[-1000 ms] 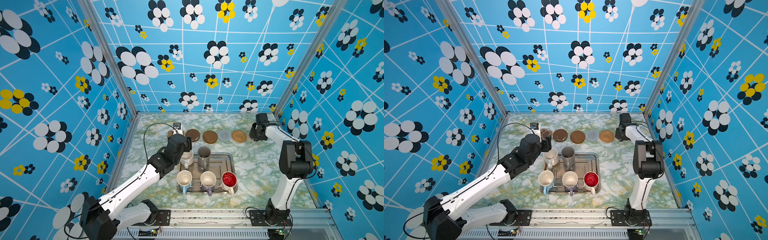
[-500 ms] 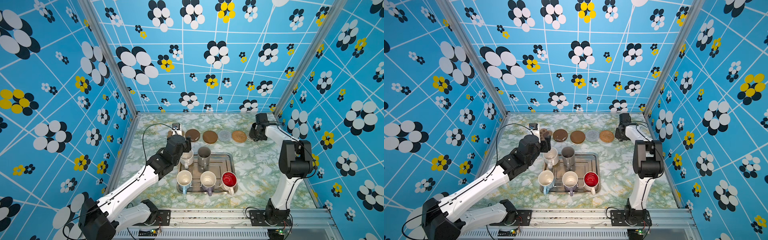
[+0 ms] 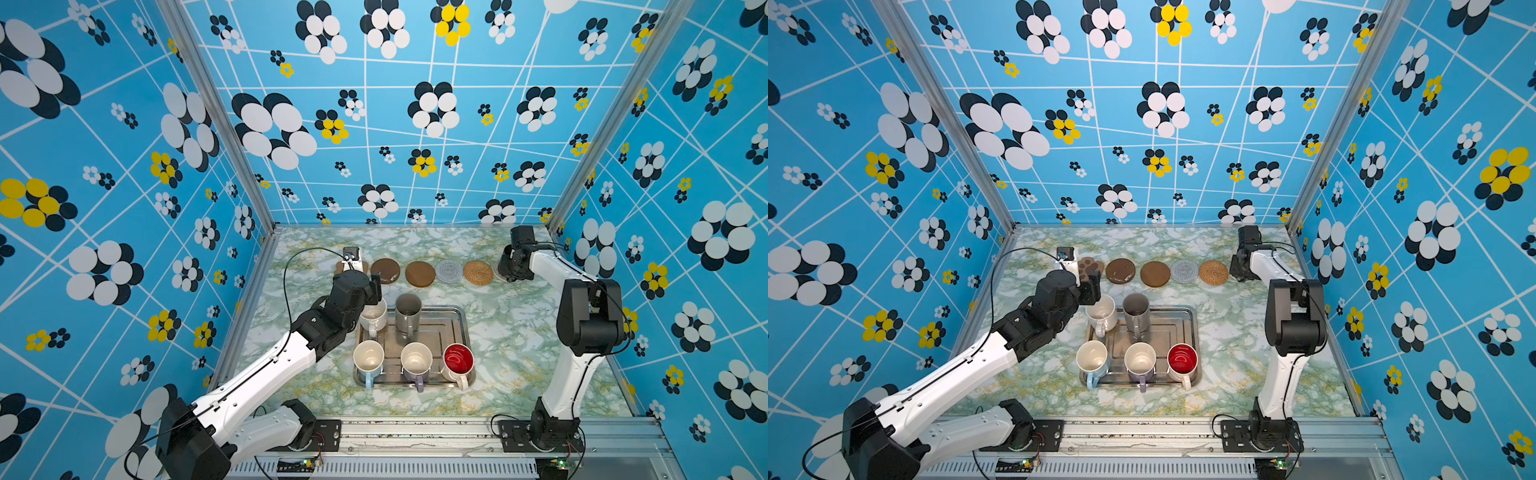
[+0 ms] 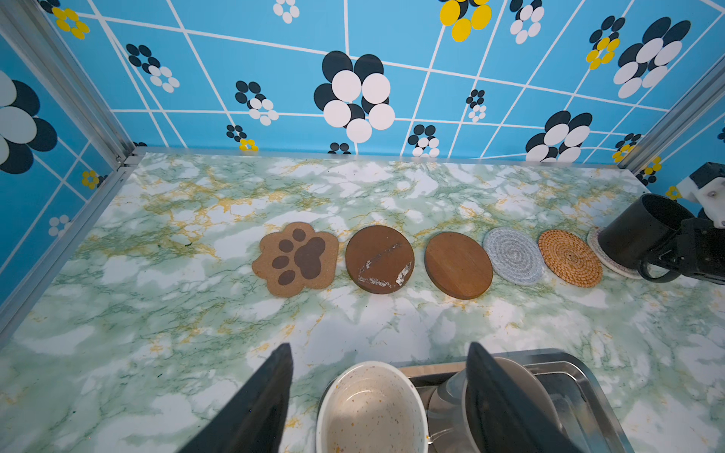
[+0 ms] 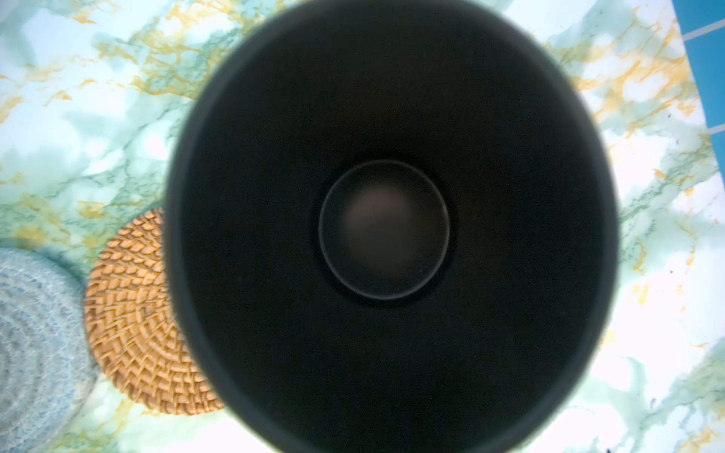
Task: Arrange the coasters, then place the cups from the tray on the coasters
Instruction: 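Lower the black mug onto the multicolour woven coaster with the right gripper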
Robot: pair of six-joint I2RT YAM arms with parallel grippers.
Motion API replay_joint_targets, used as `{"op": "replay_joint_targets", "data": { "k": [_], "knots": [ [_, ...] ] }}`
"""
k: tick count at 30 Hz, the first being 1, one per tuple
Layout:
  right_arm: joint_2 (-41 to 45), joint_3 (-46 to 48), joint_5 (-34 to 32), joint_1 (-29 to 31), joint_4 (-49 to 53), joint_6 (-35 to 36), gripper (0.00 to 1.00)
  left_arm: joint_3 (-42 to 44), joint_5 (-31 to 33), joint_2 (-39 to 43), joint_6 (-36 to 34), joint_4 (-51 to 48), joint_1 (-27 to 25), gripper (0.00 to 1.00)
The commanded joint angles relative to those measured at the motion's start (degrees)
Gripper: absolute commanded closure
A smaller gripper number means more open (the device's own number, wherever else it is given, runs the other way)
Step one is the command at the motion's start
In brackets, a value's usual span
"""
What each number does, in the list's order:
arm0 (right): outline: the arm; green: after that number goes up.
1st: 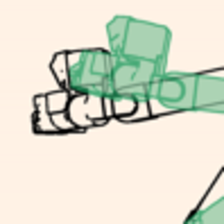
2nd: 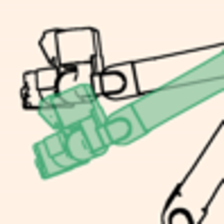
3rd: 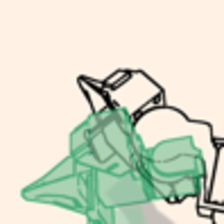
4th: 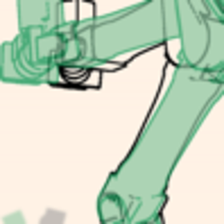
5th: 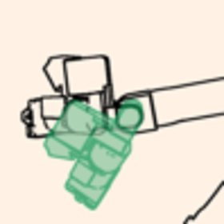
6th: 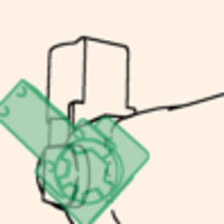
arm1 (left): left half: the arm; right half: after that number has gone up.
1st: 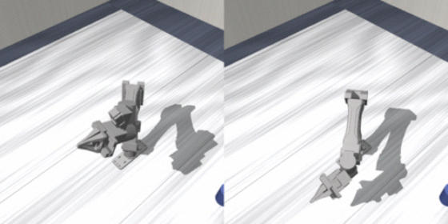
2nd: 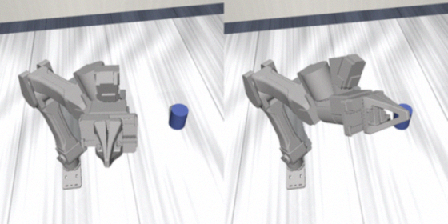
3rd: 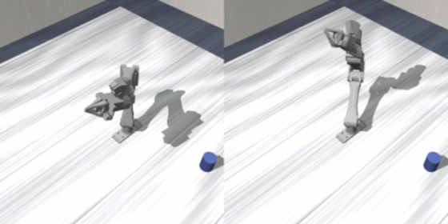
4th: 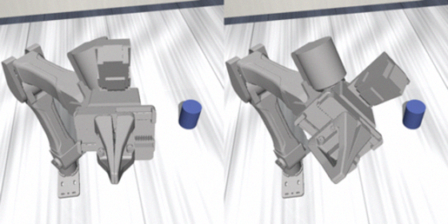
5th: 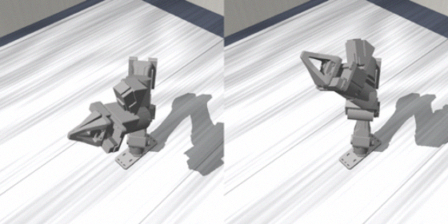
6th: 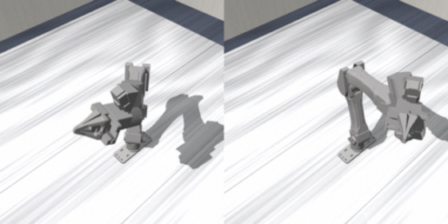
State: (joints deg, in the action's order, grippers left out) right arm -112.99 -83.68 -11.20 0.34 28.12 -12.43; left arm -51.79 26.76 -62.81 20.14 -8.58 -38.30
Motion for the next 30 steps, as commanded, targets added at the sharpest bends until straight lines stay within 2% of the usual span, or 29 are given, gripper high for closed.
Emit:
{"op": "replay_joint_targets", "data": {
  "k": [1, 26, 30],
  "knots": [
    [0.4, -1.4, 0.0, -0.3, 1.6, -0.4, 1.0, 0.8, 0.0, 1.3, 0.3, 0.4, 0.3, 0.29],
    [1.4, 0.1, -0.3, -0.3, 2.5, -0.6, 1.0, 1.9, -0.2, 3.4, 0.6, 0.4, 0.4, 0.29],
    [1.2, -0.1, -0.3, -0.2, 2.7, -0.6, 0.9, 1.9, -0.3, 3.5, 0.6, 0.3, 0.4, 0.29]
  ]
}}
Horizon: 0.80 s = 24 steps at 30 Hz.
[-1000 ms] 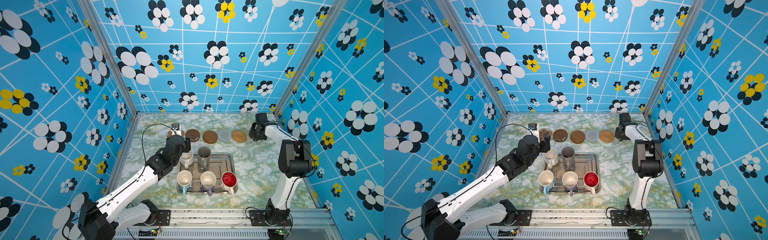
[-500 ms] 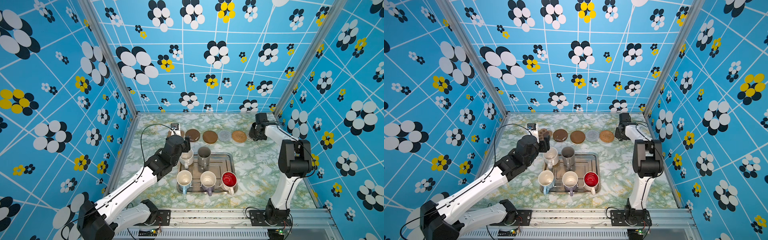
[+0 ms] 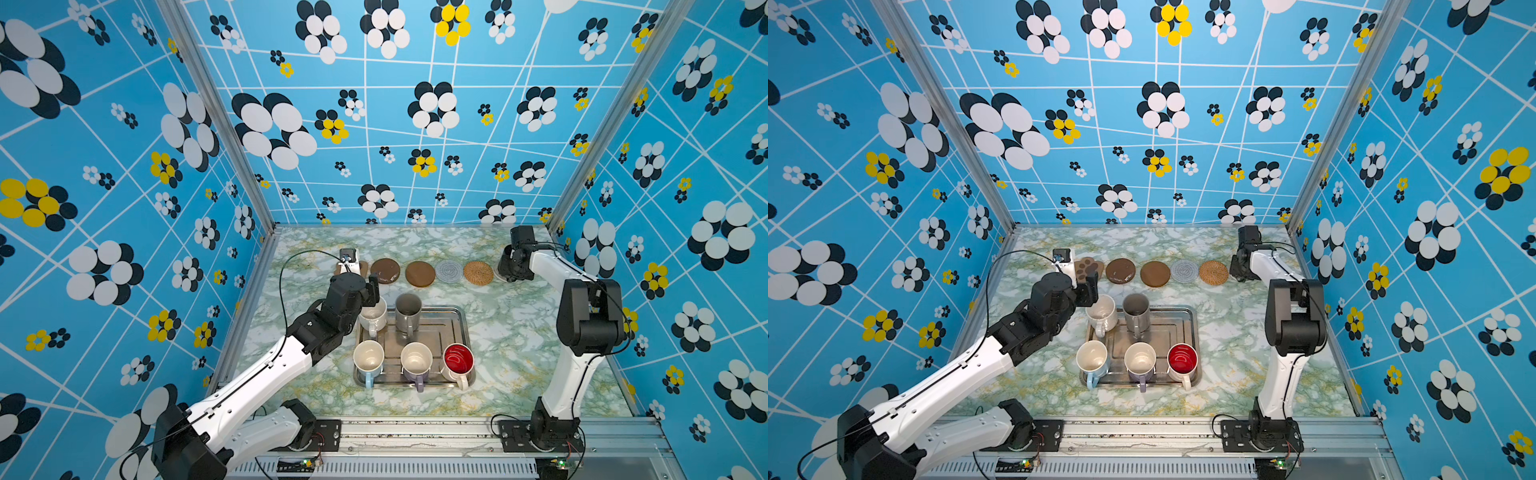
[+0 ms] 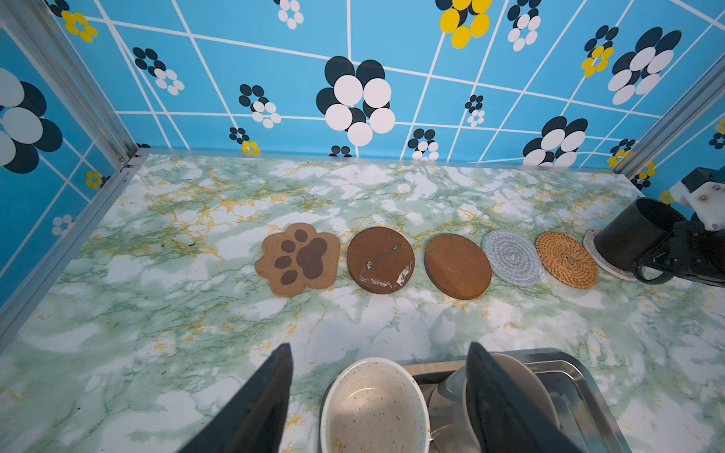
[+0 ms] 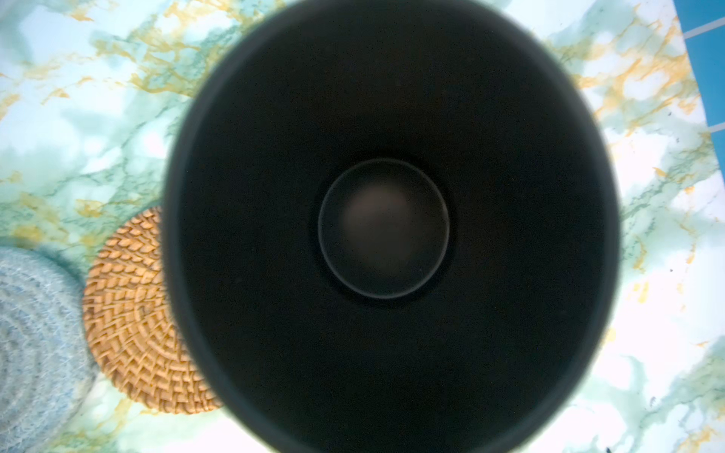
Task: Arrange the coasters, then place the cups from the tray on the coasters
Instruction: 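Lower the black mug onto the multicolour woven coaster with the right gripper, then open the right gripper and raise it off the black mug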
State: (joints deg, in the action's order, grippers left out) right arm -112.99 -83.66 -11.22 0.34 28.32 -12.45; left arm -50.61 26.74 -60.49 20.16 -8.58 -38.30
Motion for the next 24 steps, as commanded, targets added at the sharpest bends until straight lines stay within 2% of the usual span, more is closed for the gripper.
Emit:
{"op": "replay_joint_targets", "data": {
  "k": [1, 7, 12, 15, 24],
  "knots": [
    [1.2, -0.1, -0.2, -0.3, 2.5, -0.6, 0.88, 0.8, -0.2, 1.2, 0.6, 0.2, 0.4, 0.29],
    [1.8, 0.0, -0.2, -0.3, 2.7, -0.6, 0.78, 0.9, -0.1, 1.3, 0.5, 0.2, 0.4, 0.29],
    [3.1, 0.4, -0.4, -0.3, 3.0, -0.8, 0.6, 0.9, 0.0, 1.4, 0.6, 0.2, 0.5, 0.29],
    [4.4, 1.0, -0.4, -0.3, 3.1, -1.2, 0.54, 0.9, -0.1, 1.6, 0.6, 0.1, 0.4, 0.29],
    [14.1, 4.7, -1.0, -0.2, 3.5, -2.6, 0.47, 1.0, 0.0, 1.7, 0.6, 0.1, 0.4, 0.29]
  ]
}}
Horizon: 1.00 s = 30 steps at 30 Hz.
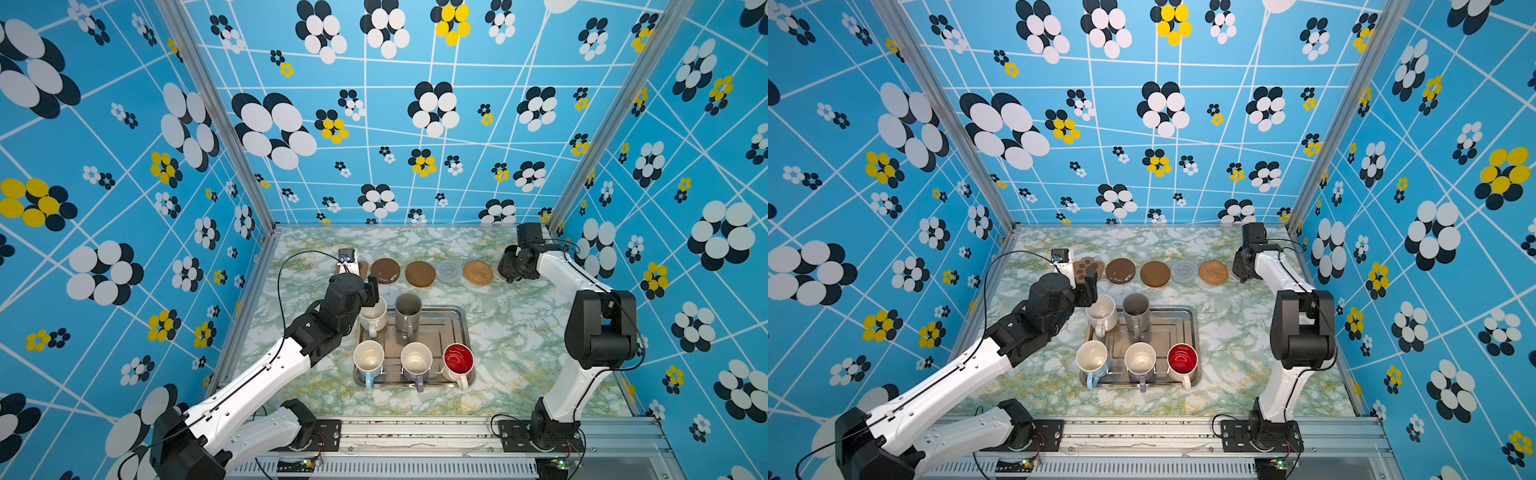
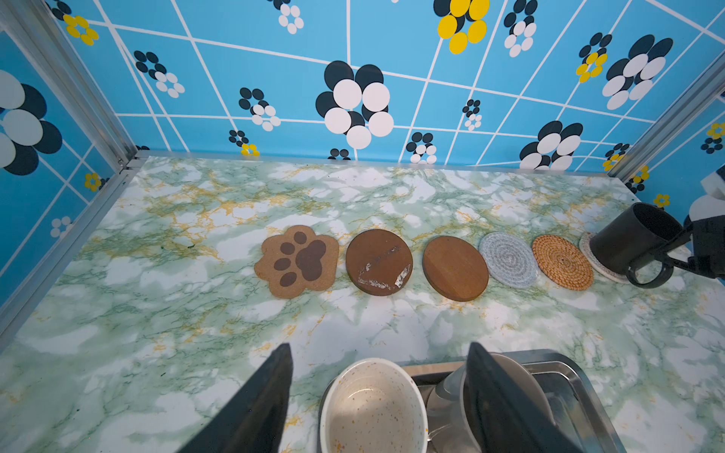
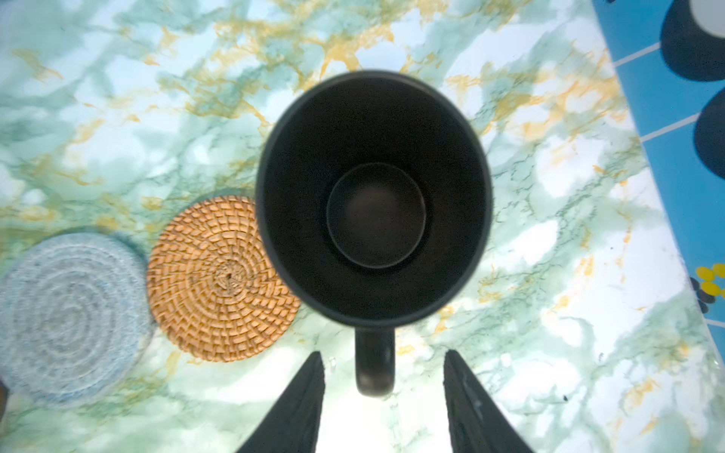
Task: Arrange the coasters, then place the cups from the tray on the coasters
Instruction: 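Open the right gripper and raise it off the black mug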
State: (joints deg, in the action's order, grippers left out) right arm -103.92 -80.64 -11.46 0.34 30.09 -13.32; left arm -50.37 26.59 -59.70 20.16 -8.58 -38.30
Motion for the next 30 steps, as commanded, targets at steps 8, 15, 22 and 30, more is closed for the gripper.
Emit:
{"op": "replay_joint_targets", "data": {
  "k": [8, 15, 22, 30],
  "knots": [
    [21.2, 7.1, -2.4, 5.6, -1.3, -2.9, 0.46, 0.4, 0.1, 0.2, 0.7, 0.0, 0.4, 0.29],
    [28.3, 6.9, 0.2, 16.0, -5.6, -8.6, 0.43, -0.6, -0.1, -1.1, 1.0, -1.0, 0.4, 0.29],
    [35.9, 19.0, 1.2, 24.3, -20.6, -18.0, 0.43, -2.9, -0.2, -3.4, 1.2, -3.6, 0.4, 0.29],
    [39.8, 25.2, -0.4, 26.1, -23.3, -19.6, 0.43, -8.9, 0.3, -7.6, 0.5, -12.5, 0.3, 0.29]
  ]
}}
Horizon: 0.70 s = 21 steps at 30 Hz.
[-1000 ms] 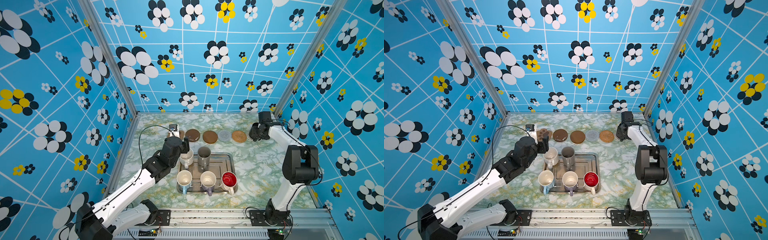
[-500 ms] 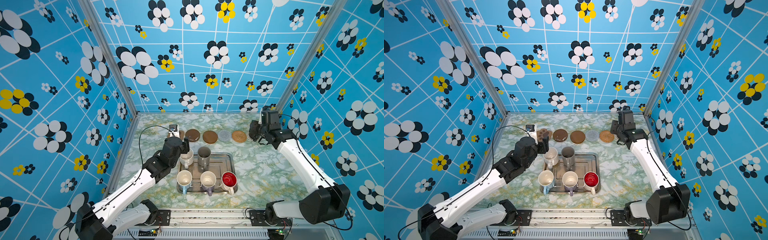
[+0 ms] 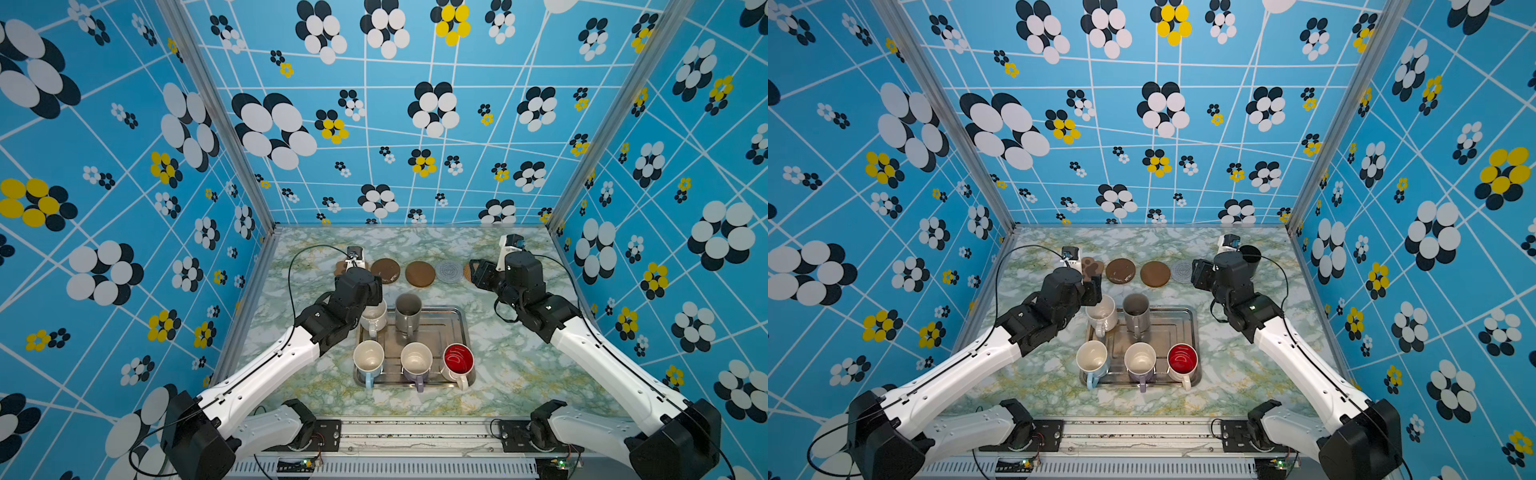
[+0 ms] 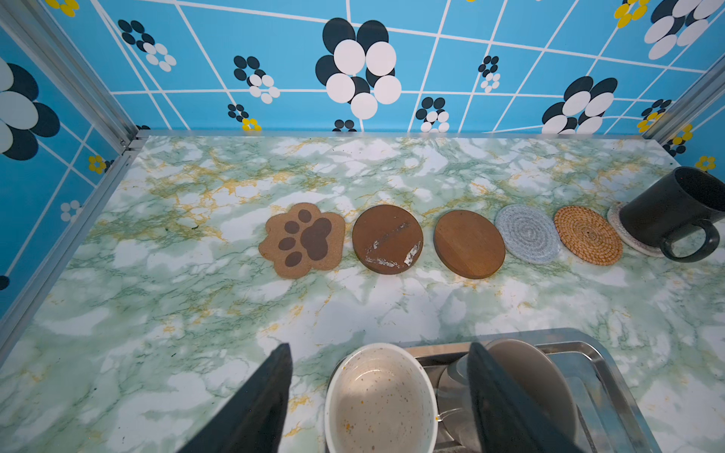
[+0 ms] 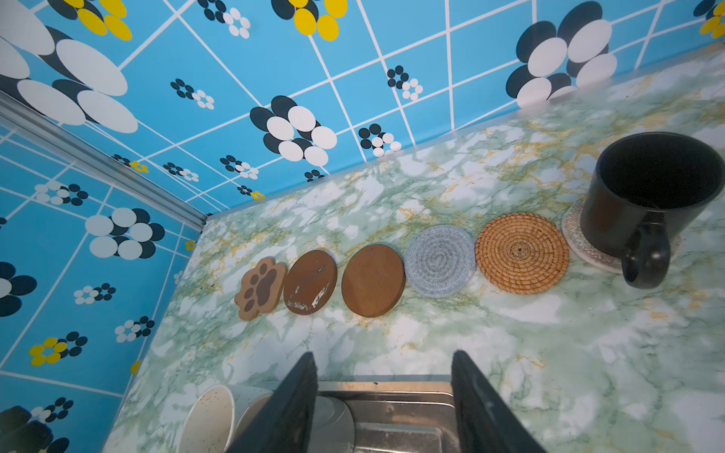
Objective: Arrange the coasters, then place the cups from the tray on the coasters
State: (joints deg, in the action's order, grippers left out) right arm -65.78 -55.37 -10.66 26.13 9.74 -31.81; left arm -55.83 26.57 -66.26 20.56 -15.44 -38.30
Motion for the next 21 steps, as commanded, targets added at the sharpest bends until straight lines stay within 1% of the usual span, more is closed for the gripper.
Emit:
{"op": "replay_joint_targets", "data": {
  "k": [1, 4, 10, 15, 21],
  "knots": [
    [1.9, 0.3, -1.7, 0.3, -2.9, -0.8, 0.43, -4.6, 0.3, -1.6, 0.0, -7.9, 0.3, 0.29],
    [2.3, 1.5, -2.7, 0.3, -3.5, -0.3, 0.42, -7.8, -0.6, -2.6, 0.1, -14.7, 0.3, 0.29],
    [1.8, 2.6, -2.6, 0.3, -4.7, 0.4, 0.4, -11.2, -6.5, -4.3, 1.3, -26.1, 0.3, 0.26],
    [1.5, 3.3, -1.8, 0.3, -5.8, 0.9, 0.38, -12.1, -8.8, -6.1, 2.4, -32.2, 0.3, 0.24],
    [1.9, 4.3, -1.5, 0.3, -6.7, 0.9, 0.37, -12.9, -9.2, -10.3, 4.1, -37.6, 0.4, 0.2]
  ]
}}
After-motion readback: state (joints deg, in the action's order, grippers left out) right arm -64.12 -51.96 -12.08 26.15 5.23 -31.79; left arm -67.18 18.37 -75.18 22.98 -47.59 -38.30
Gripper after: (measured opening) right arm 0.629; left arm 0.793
